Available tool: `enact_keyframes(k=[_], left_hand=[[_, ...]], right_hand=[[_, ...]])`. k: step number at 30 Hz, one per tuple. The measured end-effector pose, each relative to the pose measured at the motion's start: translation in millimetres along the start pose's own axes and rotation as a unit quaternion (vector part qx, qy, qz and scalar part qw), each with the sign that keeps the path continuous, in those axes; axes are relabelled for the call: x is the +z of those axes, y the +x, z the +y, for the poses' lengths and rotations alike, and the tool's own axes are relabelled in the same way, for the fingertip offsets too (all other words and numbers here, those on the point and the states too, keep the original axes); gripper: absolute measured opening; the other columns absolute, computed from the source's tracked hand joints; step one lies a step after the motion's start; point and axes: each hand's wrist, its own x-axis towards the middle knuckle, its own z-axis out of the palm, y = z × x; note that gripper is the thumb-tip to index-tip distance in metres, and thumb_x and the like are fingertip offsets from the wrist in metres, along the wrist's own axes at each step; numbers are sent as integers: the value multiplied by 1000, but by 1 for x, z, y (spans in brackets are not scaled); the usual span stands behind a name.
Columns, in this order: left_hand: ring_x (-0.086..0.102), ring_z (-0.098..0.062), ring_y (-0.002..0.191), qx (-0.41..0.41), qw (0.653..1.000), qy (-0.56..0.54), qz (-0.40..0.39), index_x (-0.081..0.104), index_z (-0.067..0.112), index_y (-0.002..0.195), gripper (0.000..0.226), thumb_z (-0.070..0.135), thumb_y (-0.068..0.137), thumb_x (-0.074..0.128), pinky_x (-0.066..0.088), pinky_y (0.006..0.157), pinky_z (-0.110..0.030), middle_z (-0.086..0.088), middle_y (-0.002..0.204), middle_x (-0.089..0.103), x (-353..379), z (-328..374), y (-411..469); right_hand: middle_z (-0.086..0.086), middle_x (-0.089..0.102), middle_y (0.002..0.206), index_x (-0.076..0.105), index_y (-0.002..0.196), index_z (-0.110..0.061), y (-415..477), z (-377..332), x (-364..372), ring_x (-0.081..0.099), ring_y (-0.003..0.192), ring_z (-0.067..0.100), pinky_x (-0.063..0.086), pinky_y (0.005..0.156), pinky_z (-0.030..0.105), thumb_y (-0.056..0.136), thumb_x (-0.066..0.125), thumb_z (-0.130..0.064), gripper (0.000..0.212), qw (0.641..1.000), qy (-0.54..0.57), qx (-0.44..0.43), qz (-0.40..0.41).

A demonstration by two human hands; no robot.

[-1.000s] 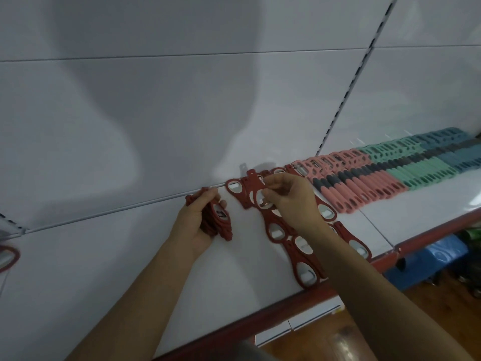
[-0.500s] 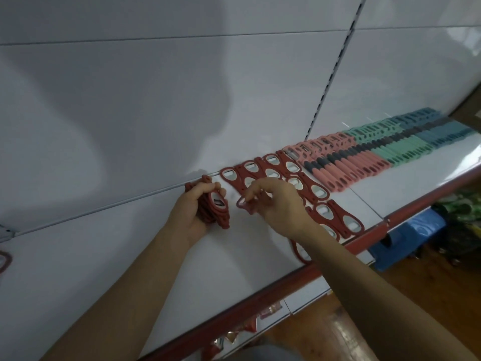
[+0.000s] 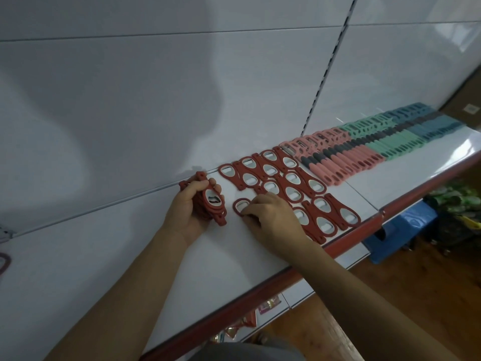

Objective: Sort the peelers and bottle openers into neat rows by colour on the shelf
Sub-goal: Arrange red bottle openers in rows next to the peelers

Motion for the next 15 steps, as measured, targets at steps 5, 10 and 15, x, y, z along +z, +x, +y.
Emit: enact_keyframes(k=[5, 10, 15], left_hand=[[66, -18, 80, -6, 1000, 15, -2, 52, 11, 119, 36, 7, 84, 62, 59, 72, -33, -6, 92, 63, 0, -1, -1], [67, -18, 79, -15, 1000, 26, -5, 62, 16, 100, 25, 8, 77, 65, 58, 71, -32, -4, 88, 66, 6, -2, -6], [66, -20, 85, -10, 999, 38, 29, 64, 15, 104, 18, 2, 94, 56, 60, 70, -33, -7, 91, 67, 5, -2, -7]], right_hand=[[7, 73, 95, 79, 105, -10, 11, 4, -4, 64, 86, 22, 56, 77, 40, 97, 64, -14, 17, 1000, -8, 12, -8], [4, 73, 95, 79, 104, -15, 16, 10, -3, 63, 85, 21, 56, 78, 41, 99, 63, -21, 18, 999, -37, 20, -8], [0, 73, 97, 79, 102, -17, 17, 13, 0, 63, 86, 19, 55, 79, 41, 101, 60, -26, 21, 998, -48, 31, 6]])
